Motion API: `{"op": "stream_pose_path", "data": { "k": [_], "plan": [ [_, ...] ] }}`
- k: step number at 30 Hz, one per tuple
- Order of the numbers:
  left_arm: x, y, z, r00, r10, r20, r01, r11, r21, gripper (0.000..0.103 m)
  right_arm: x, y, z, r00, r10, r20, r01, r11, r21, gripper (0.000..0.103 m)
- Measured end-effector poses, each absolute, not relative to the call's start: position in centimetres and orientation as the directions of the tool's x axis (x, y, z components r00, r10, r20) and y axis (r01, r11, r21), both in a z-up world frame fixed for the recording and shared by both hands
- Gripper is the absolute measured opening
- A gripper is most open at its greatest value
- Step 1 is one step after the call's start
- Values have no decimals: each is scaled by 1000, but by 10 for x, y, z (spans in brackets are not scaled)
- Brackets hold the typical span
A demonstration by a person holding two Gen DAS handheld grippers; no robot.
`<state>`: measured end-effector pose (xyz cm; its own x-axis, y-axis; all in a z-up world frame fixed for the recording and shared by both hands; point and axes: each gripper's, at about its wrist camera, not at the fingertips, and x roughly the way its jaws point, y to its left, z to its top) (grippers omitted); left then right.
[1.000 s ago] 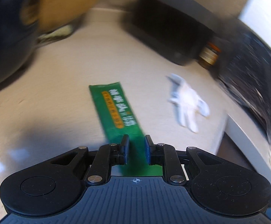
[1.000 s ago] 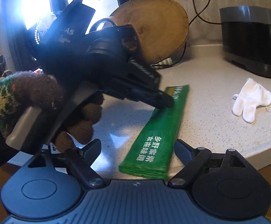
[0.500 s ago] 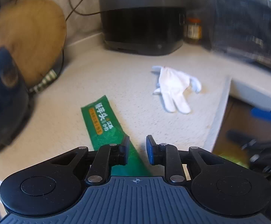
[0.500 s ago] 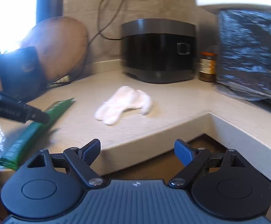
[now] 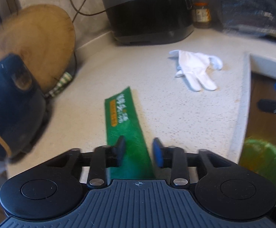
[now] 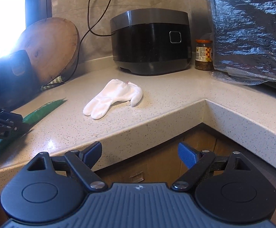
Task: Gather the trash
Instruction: 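Grasp the printed green sachet with the left gripper and lift it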
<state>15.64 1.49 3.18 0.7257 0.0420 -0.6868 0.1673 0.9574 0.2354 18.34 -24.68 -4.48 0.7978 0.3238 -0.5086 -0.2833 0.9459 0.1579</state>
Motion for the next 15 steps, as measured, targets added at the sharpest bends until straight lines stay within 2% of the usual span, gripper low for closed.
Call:
{"op": "stream_pose_path", "data": {
  "k": [2, 6, 7, 9, 11, 15],
  "plan": [
    [152, 22, 33, 728, -27, -685, 191, 968, 165, 52, 187, -245, -46, 795, 326, -512, -285, 945, 160, 88],
    [150, 36, 39, 731, -89, -676, 189, 979, 75, 52, 190, -240, -48, 790, 331, -517, -290, 943, 160, 88],
    [149, 39, 42, 739, -81, -669, 168, 983, 67, 51, 191, -239, -47, 790, 331, -515, -294, 943, 156, 88],
    [150, 40, 46, 761, -6, -649, 117, 985, 128, 49, 192, -237, -45, 793, 333, -510, -301, 942, 147, 88],
    [158, 44, 43, 748, 28, -663, 103, 982, 158, 48, 195, -235, -40, 793, 342, -504, -313, 939, 145, 88],
    [172, 53, 34, 709, -12, -705, 109, 990, 93, 52, 207, -228, -26, 798, 363, -482, -345, 930, 129, 88]
  ]
}}
